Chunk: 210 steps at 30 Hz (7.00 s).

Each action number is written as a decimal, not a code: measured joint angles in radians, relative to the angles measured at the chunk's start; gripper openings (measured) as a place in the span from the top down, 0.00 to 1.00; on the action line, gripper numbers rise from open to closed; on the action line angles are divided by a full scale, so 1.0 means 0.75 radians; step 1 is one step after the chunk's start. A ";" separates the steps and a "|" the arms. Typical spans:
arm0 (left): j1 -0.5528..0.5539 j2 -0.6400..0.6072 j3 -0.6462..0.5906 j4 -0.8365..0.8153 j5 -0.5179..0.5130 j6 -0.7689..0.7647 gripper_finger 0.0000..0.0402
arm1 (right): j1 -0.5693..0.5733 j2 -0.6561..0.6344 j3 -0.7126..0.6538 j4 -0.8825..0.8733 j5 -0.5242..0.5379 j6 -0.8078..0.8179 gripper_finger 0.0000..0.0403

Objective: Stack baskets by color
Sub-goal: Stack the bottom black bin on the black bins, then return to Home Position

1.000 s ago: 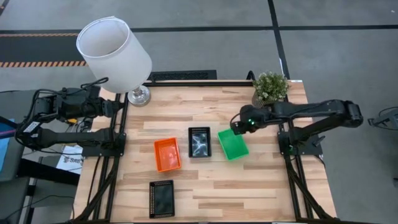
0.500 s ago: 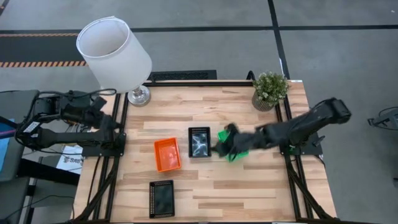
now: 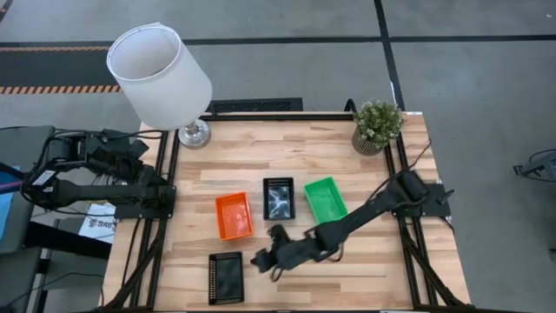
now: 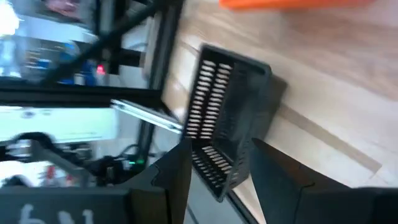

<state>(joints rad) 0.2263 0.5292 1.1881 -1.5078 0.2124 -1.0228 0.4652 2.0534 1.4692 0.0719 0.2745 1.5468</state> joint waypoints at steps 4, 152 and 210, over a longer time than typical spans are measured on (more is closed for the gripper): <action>0.000 0.000 0.000 0.002 -0.001 0.022 0.37 | -0.011 0.162 0.278 -0.265 -0.024 -0.017 0.56; 0.000 0.000 0.000 0.121 -0.476 0.196 0.37 | -0.701 -0.590 -0.029 -1.135 -0.115 -0.681 0.39; -0.048 -0.663 -1.277 1.854 -0.056 0.686 0.37 | -0.534 -2.705 -1.946 0.267 -0.144 -1.421 0.40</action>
<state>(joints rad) 0.1903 0.0320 0.2307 -0.1170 0.1705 -0.5087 0.0649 0.0250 0.0097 0.2722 0.1668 0.4814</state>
